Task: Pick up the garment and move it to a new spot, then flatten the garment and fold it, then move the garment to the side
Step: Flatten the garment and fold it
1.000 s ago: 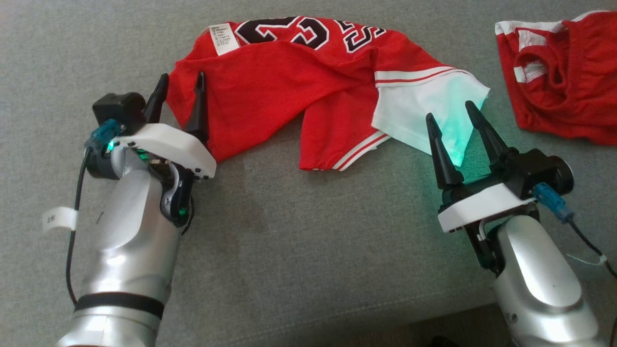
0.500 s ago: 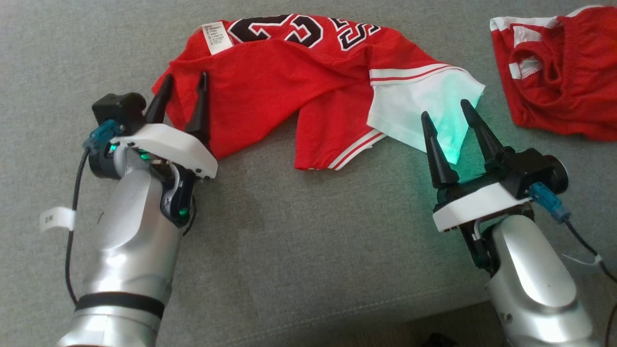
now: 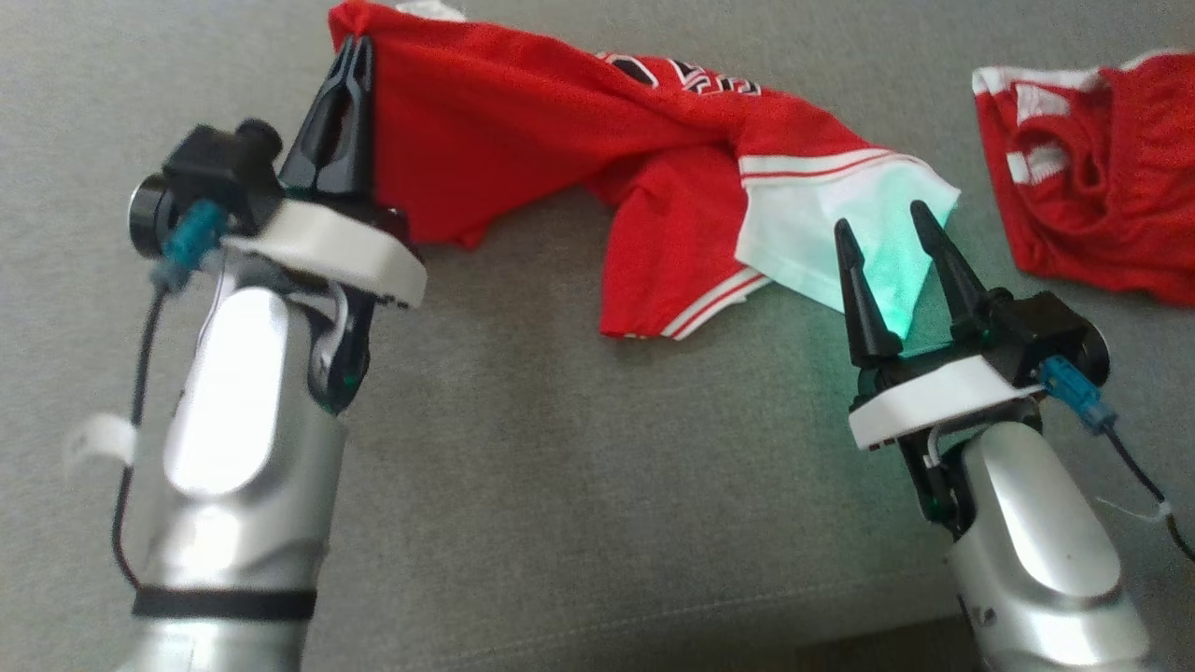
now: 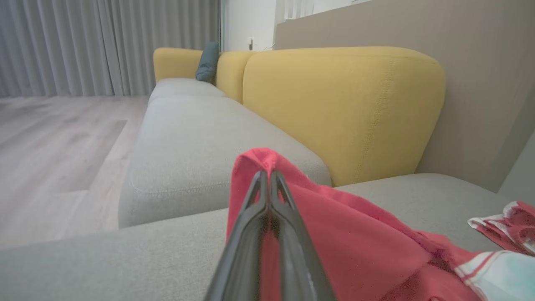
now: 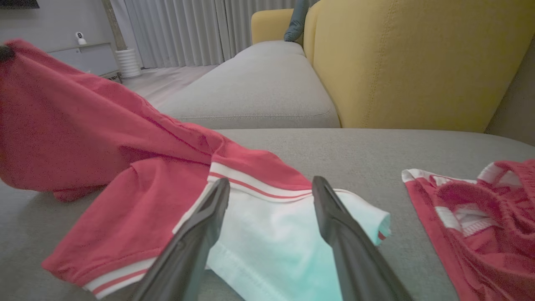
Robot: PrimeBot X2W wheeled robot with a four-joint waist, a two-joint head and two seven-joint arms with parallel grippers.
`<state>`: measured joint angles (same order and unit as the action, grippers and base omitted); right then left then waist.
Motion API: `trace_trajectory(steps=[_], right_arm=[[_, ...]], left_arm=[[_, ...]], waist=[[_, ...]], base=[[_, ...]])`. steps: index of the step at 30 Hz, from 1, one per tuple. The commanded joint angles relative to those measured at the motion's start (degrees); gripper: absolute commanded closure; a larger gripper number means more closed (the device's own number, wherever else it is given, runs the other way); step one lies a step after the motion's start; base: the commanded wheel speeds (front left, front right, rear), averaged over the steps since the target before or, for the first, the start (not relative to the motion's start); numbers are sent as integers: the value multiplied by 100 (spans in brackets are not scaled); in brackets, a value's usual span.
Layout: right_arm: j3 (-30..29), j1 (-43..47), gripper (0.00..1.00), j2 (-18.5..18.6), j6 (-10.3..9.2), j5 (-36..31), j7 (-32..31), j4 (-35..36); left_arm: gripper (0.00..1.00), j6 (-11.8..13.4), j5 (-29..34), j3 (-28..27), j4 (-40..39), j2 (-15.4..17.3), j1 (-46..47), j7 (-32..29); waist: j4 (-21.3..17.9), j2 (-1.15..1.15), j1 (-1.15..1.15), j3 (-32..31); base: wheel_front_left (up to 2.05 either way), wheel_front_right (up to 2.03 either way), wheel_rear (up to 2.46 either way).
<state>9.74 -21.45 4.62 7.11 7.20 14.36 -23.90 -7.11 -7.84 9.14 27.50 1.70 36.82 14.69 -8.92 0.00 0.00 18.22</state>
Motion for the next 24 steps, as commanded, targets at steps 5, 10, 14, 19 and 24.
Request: trace_trajectory(steps=[5,10,14,19,24], right_arm=[[39,196,0,-70,37,60,63,38],[38,410,0,-121,37,115,63,-80],[16,563,0,-148,37,152,63,-136],[-125,743,0,-166,37,156,63,-166],[-286,875,0,-172,37,145,63,-30]], left_arm=[[100,13,600,58,-1249,233,-715,31],[96,112,815,169,-1837,486,-1858,31],[0,331,731,89,-1512,503,-2751,31],[0,664,411,-134,-997,266,-3455,31],[0,940,3,-504,-1118,138,-3473,31]], waist=[[378,0,0,-624],[463,0,0,-1063],[479,0,0,-1281],[511,0,0,-1429],[541,0,0,-1508]], base=[[0,0,0],[0,0,0],[0,0,0],[0,0,0],[0,0,0]])
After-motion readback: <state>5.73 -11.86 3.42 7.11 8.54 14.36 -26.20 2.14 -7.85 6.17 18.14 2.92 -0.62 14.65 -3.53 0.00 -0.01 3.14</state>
